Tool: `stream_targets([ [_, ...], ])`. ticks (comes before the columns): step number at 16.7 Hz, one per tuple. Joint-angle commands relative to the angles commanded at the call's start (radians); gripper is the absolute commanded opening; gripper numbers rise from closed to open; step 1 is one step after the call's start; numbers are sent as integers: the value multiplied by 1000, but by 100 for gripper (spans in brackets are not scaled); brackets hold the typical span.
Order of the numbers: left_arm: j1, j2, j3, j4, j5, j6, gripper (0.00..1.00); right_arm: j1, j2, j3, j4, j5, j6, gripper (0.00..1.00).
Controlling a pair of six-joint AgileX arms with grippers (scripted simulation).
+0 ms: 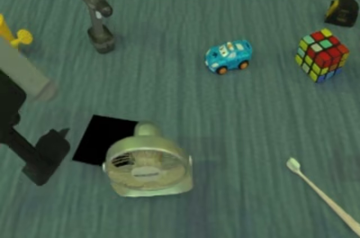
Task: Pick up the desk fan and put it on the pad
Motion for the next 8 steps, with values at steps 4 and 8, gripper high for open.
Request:
stream_targets([
  [4, -132, 373, 314, -270, 21, 191, 100, 0, 0, 0, 0, 0, 0, 100],
  [8, -238, 666, 568, -487, 38, 347, 100, 0, 0, 0, 0, 0, 0, 100],
])
